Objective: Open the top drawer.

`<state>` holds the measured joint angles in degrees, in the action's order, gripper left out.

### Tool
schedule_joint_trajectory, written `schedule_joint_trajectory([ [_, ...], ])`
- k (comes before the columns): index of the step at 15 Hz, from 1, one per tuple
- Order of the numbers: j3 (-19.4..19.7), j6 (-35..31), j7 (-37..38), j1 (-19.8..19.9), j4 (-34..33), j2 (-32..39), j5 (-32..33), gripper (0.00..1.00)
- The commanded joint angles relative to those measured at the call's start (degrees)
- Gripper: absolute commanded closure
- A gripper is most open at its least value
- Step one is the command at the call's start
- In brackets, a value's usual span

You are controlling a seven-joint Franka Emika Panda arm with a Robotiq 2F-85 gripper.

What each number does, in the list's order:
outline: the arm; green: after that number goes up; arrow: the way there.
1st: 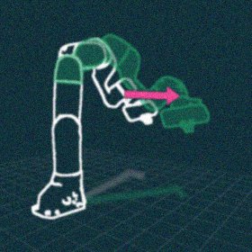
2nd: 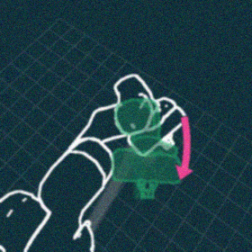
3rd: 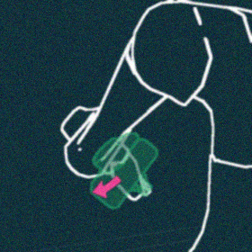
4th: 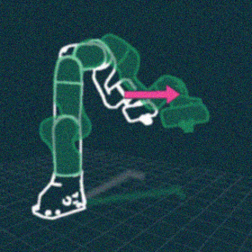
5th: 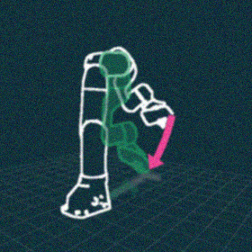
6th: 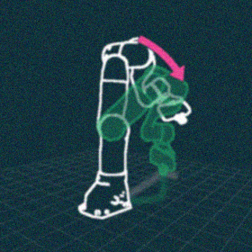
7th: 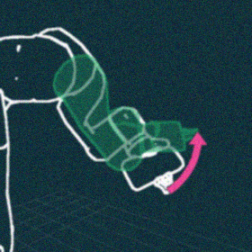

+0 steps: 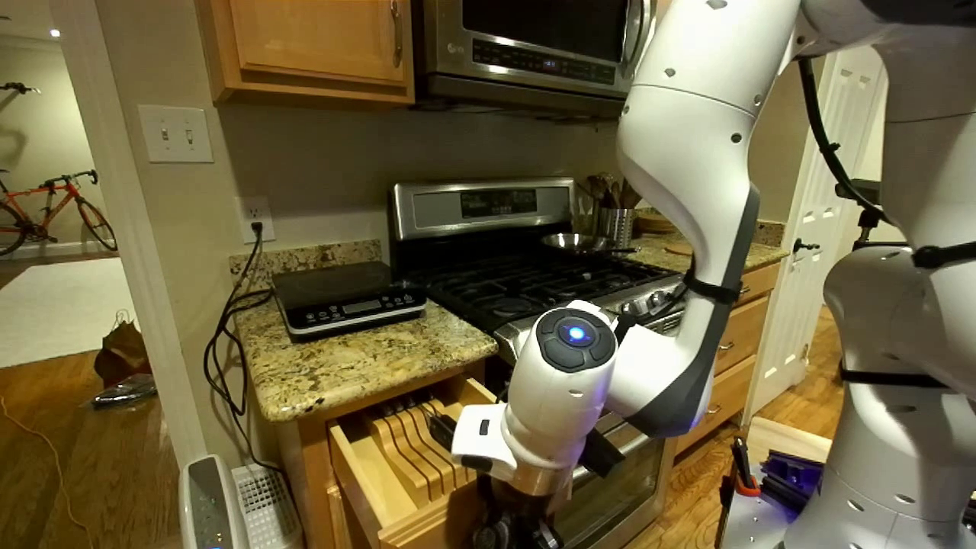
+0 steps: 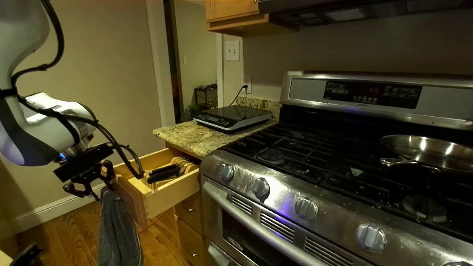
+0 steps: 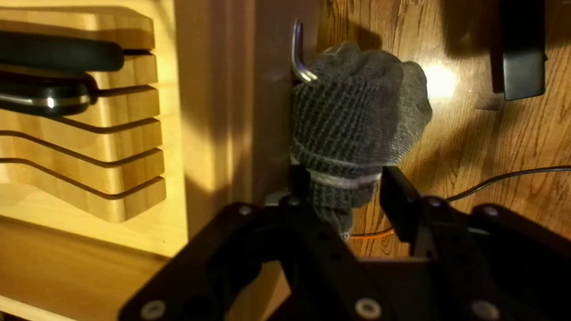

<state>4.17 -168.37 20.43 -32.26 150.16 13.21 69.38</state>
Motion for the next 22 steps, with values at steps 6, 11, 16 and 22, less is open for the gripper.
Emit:
schedule_joint_trajectory([
  [6,-10.81,-7.99,-19.56,8.18,8.03,-8.77,-16.92,0.0],
  [11,-15.14,-6.36,-29.97,10.29,8.22,-11.8,-28.43,0.0],
  [16,-14.5,-3.82,-39.52,11.64,6.06,-13.22,-36.32,0.0],
  [22,-14.2,-2.32,-47.81,13.15,3.65,-11.8,-42.92,0.0],
])
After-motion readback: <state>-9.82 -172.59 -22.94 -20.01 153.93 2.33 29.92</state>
